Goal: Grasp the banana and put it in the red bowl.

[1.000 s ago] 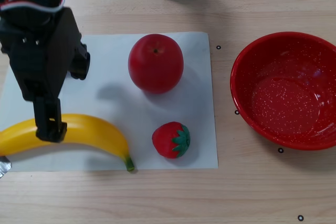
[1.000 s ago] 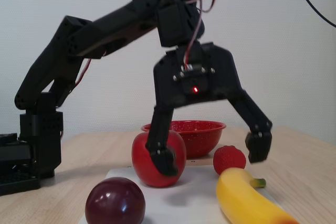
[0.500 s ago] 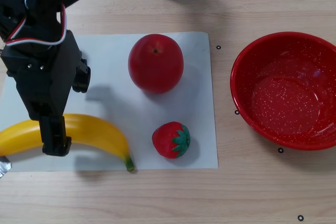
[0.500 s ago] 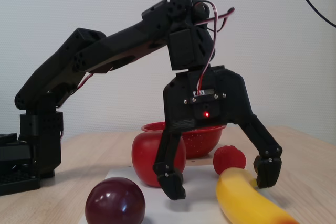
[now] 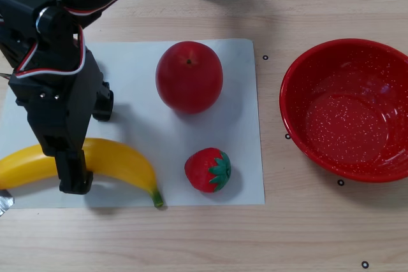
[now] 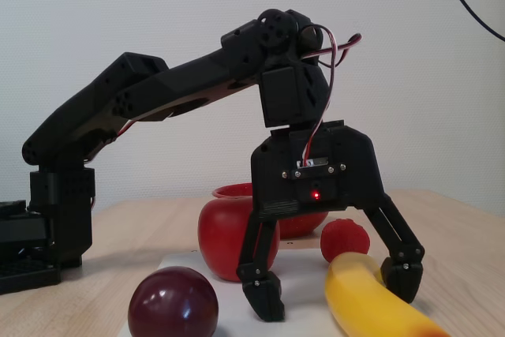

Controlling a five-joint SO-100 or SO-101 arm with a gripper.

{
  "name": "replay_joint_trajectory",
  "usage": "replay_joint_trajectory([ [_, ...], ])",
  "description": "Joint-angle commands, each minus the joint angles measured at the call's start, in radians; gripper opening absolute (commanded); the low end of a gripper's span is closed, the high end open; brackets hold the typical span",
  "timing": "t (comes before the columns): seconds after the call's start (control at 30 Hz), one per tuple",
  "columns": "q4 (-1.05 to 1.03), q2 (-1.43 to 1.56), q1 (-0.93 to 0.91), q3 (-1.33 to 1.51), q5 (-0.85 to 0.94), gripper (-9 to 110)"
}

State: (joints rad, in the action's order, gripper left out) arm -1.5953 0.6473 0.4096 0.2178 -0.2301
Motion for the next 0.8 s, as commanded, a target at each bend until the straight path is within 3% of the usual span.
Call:
replay_joint_trajectory([
  [0.0,0.055,0.055,-0.005,-0.120,-0.009,41],
  [0.37,0.055,0.048,0.011,-0.120,-0.025,23],
  [0.6,0.034,0.110,0.017,-0.054,-0.008,1],
  [0.77,0.055,0.209,0.017,0.061,0.009,0],
])
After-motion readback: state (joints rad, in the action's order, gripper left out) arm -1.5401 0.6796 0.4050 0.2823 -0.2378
